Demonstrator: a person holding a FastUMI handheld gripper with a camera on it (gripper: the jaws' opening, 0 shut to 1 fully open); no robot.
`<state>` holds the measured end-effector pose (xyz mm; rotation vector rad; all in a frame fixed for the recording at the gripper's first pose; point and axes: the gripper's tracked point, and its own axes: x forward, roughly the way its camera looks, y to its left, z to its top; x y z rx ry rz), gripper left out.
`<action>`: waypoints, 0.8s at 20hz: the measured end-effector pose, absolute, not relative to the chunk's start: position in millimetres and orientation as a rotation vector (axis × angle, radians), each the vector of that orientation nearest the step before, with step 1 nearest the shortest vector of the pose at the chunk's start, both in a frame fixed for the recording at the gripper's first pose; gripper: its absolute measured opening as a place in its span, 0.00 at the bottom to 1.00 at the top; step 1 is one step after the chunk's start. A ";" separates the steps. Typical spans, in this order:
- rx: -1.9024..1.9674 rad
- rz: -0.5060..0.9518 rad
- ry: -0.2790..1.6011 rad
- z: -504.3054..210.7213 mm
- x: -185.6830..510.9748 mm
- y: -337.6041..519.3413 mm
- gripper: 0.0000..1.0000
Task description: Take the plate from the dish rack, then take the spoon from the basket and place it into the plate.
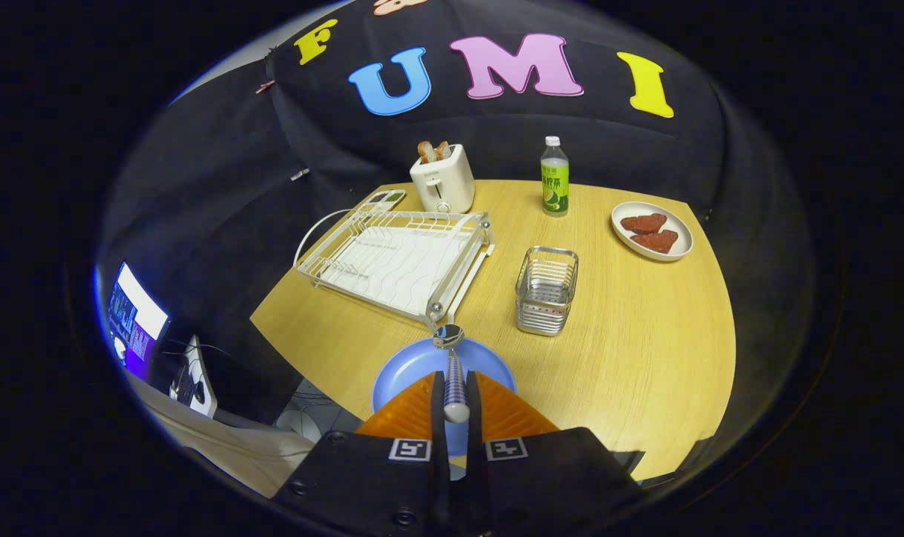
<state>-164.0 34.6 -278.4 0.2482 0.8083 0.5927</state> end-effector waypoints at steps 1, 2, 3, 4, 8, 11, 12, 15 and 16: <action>0.253 0.591 0.822 -285.4 -167.4 39.9 0.12; 0.256 0.589 0.834 -291.4 -170.8 45.3 0.12; 0.254 0.586 0.846 -299.1 -173.7 49.6 0.12; 0.250 0.580 0.858 -307.0 -176.6 52.1 0.12; 0.253 0.553 0.890 -334.4 -180.8 67.8 0.12; 0.307 0.545 0.890 -343.1 -180.4 76.8 0.12; 0.327 0.540 0.889 -345.0 -179.1 77.4 0.12; 0.335 0.521 0.923 -356.3 -181.3 74.3 0.14; 0.321 0.517 0.938 -361.0 -183.9 71.7 0.17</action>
